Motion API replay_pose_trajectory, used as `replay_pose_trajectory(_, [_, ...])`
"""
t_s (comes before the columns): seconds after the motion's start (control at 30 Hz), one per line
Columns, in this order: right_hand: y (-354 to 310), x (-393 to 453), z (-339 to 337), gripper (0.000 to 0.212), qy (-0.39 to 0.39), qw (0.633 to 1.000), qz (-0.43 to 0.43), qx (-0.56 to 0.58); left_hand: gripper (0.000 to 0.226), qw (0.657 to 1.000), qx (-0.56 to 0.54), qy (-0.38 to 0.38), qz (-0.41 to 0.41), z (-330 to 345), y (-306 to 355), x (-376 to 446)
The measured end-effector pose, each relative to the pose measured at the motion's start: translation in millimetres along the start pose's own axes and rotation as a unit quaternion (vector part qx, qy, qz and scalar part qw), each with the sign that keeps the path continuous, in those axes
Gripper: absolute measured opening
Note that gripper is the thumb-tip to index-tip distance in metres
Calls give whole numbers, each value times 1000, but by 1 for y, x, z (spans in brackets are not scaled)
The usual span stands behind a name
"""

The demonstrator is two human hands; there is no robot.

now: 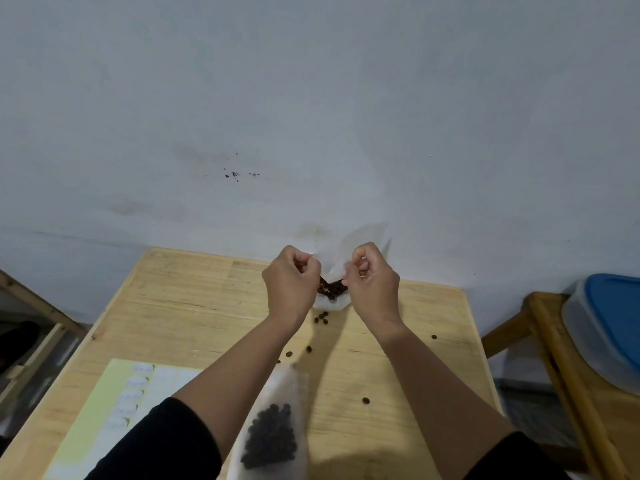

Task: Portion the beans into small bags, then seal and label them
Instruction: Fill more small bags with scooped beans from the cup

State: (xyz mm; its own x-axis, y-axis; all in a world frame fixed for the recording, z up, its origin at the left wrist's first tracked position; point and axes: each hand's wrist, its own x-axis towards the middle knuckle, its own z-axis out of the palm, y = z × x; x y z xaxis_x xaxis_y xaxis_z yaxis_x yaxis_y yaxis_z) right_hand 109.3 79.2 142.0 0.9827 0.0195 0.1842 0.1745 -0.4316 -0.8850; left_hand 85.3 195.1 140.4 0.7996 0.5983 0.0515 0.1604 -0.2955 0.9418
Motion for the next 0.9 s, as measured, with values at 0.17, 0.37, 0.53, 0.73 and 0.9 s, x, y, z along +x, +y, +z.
replay_pose_trajectory(0.17, [0, -3, 8, 27, -39, 994, -90, -45, 10, 997, 46, -37, 42, -10, 2, -8])
replay_pose_trajectory(0.37, [-9, -1, 12, 24, -30, 996, -66, -45, 10, 992, 31, -90, 84, -18, 0, -12])
replay_pose_trajectory(0.53, [-18, 3, 1, 17, -97, 995, 16, -5, 93, 937, 59, -295, 176, -35, -21, 7])
replay_pose_trajectory(0.73, [-25, -6, 7, 23, -151, 988, 15, 6, 122, 919, 112, -298, 232, -31, -40, 16])
replay_pose_trajectory(0.9, [-22, -6, 11, 30, -168, 975, -88, -114, 107, 931, 94, -242, 258, -25, -51, 12])
